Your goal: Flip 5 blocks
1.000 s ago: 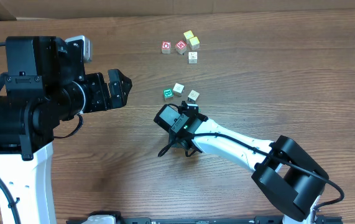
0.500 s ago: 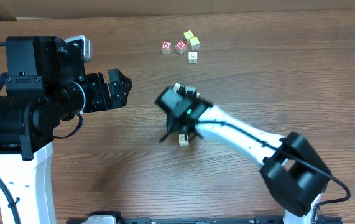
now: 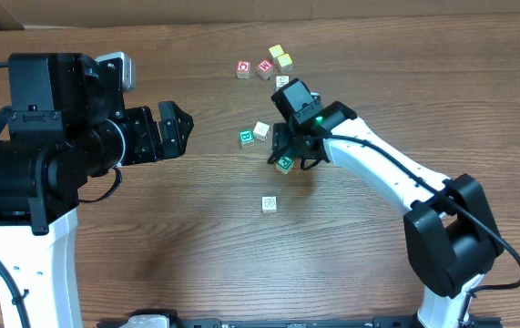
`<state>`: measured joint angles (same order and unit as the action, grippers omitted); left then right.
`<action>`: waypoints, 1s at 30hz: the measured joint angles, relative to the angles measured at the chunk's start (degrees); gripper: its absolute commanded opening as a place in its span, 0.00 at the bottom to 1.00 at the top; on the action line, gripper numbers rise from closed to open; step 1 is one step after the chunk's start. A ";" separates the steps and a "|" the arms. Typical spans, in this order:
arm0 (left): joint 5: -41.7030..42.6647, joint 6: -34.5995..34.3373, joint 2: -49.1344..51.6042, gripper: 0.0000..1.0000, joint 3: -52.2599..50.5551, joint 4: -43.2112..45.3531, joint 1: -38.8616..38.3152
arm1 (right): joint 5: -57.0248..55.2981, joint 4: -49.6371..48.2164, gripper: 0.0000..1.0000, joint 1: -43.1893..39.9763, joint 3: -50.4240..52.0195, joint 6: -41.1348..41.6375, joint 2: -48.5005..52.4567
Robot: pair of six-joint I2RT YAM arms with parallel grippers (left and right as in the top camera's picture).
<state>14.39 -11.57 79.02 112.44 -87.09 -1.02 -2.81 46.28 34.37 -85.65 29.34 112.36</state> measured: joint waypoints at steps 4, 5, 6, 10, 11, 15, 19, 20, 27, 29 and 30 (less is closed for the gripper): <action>0.00 0.00 0.00 1.00 0.00 0.00 0.00 | 2.29 -0.22 0.71 0.44 0.00 -7.78 1.40; 0.00 0.00 0.00 1.00 0.00 0.00 0.00 | 2.78 -0.24 0.71 0.57 0.00 -10.16 2.32; 0.00 0.00 0.00 1.00 0.00 0.02 0.00 | 2.80 -0.24 0.70 0.57 0.00 -10.49 2.45; 0.00 0.00 0.00 1.00 0.00 0.00 0.00 | 3.48 -0.22 0.67 0.61 0.22 -14.12 4.70; 0.00 0.00 0.00 1.00 0.00 0.00 0.00 | 3.52 -0.24 0.67 0.59 0.26 -14.34 4.85; 0.00 0.00 0.00 1.00 0.00 0.02 0.00 | 3.98 -0.39 0.66 0.61 0.26 -15.26 5.27; 0.00 0.00 0.00 1.00 0.00 0.00 0.00 | 5.16 -0.44 0.56 0.72 0.26 -15.74 5.60; 0.00 0.00 0.00 1.00 0.00 0.00 0.00 | 5.33 -0.46 0.53 0.83 0.26 -15.67 5.79; 0.00 0.00 0.00 1.00 0.00 0.00 0.00 | 5.92 -0.39 0.35 1.42 0.28 -15.87 6.49; 0.00 0.00 0.00 1.00 0.00 0.00 0.00 | 5.97 0.02 0.33 1.42 0.26 -15.91 6.49; 0.00 0.00 0.00 1.00 0.00 0.00 0.00 | 5.99 0.57 0.31 1.42 0.24 -15.89 6.49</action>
<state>14.39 -11.57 79.02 112.44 -87.09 -1.02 3.18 46.85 35.79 -85.41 13.45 118.85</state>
